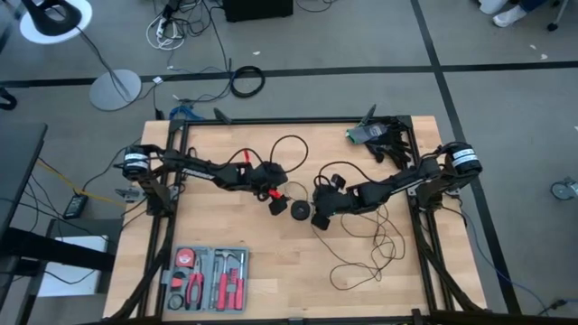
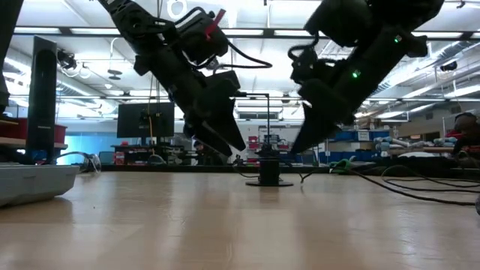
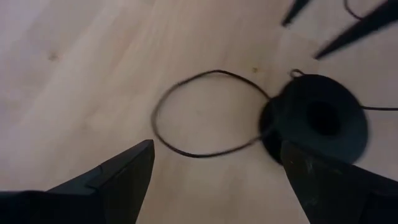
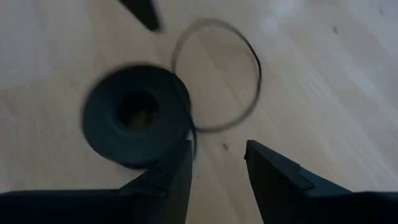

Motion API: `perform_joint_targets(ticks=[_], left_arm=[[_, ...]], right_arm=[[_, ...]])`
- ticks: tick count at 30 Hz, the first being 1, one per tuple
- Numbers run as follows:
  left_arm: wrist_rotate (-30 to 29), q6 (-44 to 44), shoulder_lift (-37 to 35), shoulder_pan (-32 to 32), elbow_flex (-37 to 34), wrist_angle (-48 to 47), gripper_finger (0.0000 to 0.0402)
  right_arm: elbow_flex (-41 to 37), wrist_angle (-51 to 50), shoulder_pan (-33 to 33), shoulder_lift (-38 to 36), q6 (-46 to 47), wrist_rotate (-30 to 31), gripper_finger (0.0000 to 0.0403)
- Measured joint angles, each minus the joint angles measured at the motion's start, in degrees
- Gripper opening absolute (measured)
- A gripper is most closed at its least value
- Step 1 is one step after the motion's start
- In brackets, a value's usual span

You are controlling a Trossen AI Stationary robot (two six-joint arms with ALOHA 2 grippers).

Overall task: Coil cords
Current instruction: Uncoil the black wire from the spool

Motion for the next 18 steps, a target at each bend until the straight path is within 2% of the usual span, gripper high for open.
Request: perform_joint_targets(ticks=[9,12,18], left_arm=[[0.00,-6.96,0.00,-3.64,0.00,-0.03,0.0353],[-2.37,-8.48,0.00,-4.55,0.00,-0.04,0.0353],[-5.82,-11.56,0.33,-6.52,0.00,0.82,0.0353]], right_arm=[[0.00,-4.54,2.99,0.00,3.76,0.95,0.0149],[-0.17,-6.42,4.32,0.00,5.57,3.08,0.0149],[-5.21,-1.34,7.00,-0.04,10.29,4.95,0.0149]])
